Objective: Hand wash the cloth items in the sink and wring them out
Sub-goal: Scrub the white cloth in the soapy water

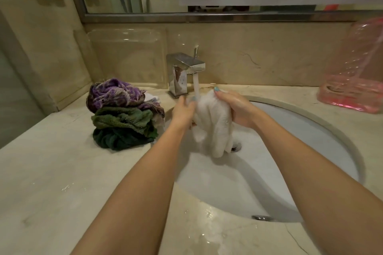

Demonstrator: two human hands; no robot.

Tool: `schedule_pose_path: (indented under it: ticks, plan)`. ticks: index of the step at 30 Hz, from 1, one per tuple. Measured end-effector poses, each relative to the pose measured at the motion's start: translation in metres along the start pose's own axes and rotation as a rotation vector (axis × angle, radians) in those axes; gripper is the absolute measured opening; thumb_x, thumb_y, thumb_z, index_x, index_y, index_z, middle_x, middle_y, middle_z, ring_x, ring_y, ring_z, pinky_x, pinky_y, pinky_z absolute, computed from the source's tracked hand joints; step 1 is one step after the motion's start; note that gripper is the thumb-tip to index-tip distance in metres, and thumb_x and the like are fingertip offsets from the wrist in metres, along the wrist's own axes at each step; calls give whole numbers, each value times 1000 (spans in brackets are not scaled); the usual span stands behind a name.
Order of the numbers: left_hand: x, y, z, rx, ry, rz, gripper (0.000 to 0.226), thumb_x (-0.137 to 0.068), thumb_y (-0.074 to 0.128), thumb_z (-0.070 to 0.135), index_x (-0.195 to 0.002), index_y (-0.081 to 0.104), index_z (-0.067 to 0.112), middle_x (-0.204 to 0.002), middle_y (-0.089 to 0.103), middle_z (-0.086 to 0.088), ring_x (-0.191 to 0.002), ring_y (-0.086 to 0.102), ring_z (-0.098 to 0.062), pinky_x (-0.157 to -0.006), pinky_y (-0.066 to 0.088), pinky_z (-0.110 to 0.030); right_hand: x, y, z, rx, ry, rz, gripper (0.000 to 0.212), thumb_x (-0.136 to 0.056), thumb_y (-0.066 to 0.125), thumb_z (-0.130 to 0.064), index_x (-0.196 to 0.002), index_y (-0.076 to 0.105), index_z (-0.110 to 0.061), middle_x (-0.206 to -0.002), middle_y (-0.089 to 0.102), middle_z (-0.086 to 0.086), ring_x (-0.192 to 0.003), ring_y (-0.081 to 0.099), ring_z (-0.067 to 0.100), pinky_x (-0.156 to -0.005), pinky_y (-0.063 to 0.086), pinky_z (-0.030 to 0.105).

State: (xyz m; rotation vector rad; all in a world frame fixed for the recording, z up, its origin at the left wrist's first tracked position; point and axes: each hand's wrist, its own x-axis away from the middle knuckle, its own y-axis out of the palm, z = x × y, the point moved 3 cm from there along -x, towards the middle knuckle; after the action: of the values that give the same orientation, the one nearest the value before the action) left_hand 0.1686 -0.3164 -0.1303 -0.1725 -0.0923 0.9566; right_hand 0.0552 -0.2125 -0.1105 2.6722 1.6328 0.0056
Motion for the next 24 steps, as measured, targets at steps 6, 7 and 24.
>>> schedule_pose_path:
  ticks: [6, 7, 24]
  plan:
    - [9, 17, 11, -2, 203, 80, 25, -106, 36, 29, -118, 51, 14, -104, 58, 1, -94, 56, -15, -77, 45, -27, -15, 13, 9, 278, -63, 229, 34, -102, 44, -38, -93, 64, -12, -86, 63, 5, -85, 58, 18, -77, 43, 31]
    - [11, 20, 11, -14, 254, 87, 21, -106, 36, 29, -110, 51, 15, -94, 55, 5, -85, 53, -9, -71, 43, -20, -14, 20, 11, 355, -84, 287, 35, -102, 43, -37, -89, 64, -12, -80, 58, 5, -77, 53, 17, -71, 39, 30]
    - [32, 24, 21, 35, 407, -60, 37, -100, 46, 30, -78, 61, 4, -75, 61, -2, -73, 54, -9, -72, 42, -28, -15, 30, 19, 213, 63, 488, 38, -98, 49, -30, -63, 51, -17, -63, 51, -3, -59, 45, 12, -56, 35, 27]
